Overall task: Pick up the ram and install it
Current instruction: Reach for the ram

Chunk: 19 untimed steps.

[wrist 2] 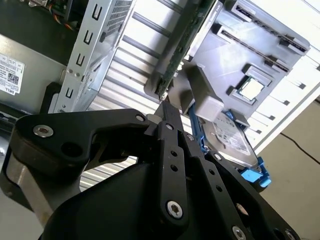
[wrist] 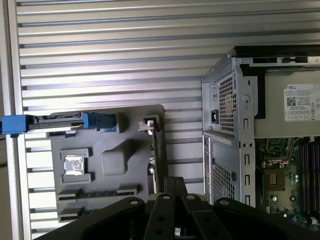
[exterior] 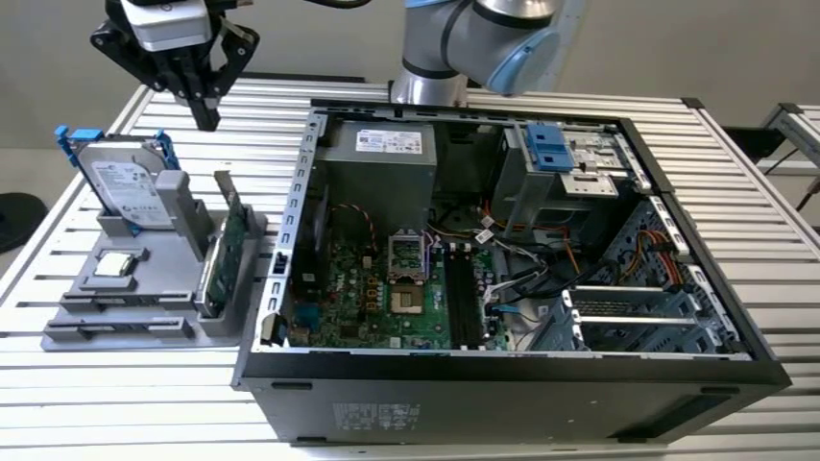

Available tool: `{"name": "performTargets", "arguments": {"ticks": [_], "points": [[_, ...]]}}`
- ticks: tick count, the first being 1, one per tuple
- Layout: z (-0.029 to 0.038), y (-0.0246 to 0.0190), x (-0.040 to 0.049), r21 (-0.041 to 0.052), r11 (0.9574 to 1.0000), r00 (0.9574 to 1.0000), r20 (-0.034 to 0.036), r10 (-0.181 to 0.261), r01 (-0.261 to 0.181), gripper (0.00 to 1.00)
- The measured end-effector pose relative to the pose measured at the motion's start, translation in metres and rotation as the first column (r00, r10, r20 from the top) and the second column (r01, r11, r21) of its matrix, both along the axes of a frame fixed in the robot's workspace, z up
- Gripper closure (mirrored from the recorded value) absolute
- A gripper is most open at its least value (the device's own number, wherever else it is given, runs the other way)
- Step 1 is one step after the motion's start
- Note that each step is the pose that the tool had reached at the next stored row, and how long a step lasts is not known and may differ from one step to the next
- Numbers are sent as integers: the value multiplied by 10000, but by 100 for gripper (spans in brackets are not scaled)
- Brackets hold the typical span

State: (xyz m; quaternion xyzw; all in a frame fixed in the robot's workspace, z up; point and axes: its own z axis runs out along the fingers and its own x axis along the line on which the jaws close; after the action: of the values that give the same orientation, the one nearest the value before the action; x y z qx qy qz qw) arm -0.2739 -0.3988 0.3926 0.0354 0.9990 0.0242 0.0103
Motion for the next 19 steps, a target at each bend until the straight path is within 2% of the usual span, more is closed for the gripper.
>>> {"name": "performTargets", "arguments": {"ticks": [19], "points": [[0, 0, -265, 0, 10000, 10000, 0, 1, -1, 100]]}}
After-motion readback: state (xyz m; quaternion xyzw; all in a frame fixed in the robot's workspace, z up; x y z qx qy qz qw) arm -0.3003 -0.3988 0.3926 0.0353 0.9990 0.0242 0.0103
